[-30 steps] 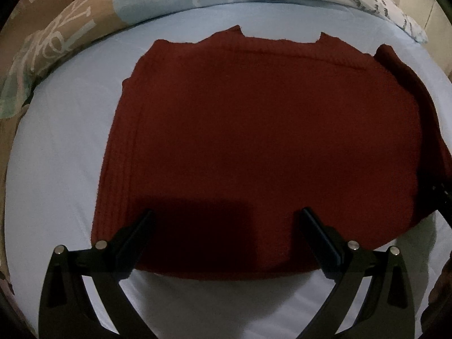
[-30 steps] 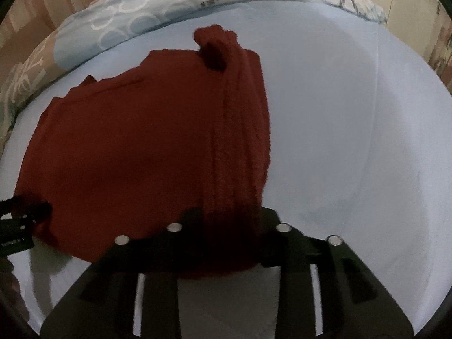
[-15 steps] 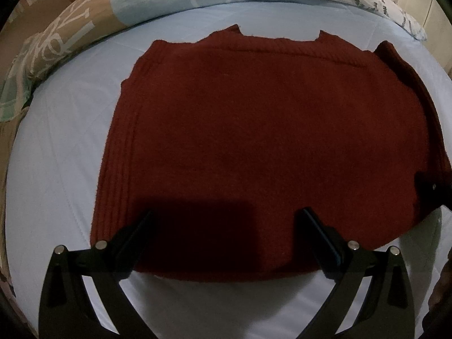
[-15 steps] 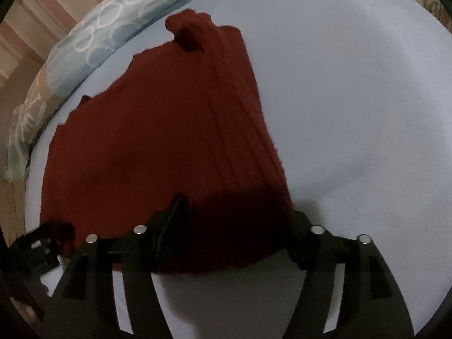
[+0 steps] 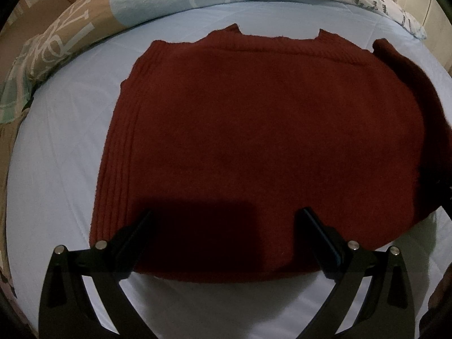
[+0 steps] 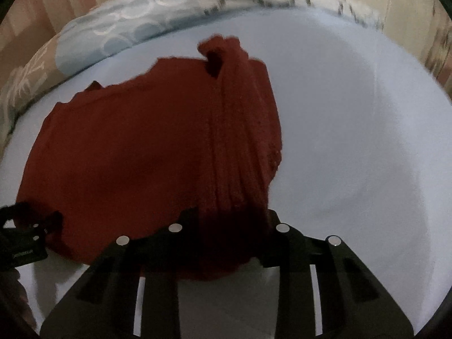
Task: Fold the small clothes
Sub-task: 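Lift the held side with the right tool and fold it across the sweater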
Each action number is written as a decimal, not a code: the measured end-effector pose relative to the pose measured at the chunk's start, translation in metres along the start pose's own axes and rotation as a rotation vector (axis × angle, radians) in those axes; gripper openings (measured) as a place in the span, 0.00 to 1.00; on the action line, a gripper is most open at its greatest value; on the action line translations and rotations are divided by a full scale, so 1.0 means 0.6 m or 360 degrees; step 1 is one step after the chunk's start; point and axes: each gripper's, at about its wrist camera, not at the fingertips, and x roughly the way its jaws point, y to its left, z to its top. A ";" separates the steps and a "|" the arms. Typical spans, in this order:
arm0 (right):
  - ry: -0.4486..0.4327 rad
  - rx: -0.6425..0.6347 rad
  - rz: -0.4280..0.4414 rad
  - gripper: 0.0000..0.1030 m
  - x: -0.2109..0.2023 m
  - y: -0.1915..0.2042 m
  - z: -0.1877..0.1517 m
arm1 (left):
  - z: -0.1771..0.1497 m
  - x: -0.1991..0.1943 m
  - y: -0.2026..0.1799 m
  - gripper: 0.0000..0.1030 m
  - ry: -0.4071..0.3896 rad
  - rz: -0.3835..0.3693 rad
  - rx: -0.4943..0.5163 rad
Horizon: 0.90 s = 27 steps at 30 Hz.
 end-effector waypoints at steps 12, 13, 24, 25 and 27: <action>-0.0217 -0.0003 0.0053 0.26 -0.046 0.039 0.006 | -0.004 0.026 0.005 0.98 -0.0012 0.0022 -0.0001; -0.0223 0.0000 0.0065 0.26 -0.046 0.043 0.007 | -0.004 0.026 0.007 0.98 -0.0014 0.0019 -0.0003; -0.0369 -0.0038 0.0216 0.25 -0.084 0.113 0.030 | 0.012 -0.004 0.088 0.98 -0.0074 -0.0095 -0.0070; -0.0384 -0.0047 0.0235 0.24 -0.087 0.124 0.032 | 0.014 -0.008 0.105 0.98 -0.0084 -0.0094 -0.0079; -0.0406 -0.0075 0.0275 0.23 -0.094 0.149 0.036 | 0.014 -0.013 0.132 0.98 -0.0094 -0.0092 -0.0097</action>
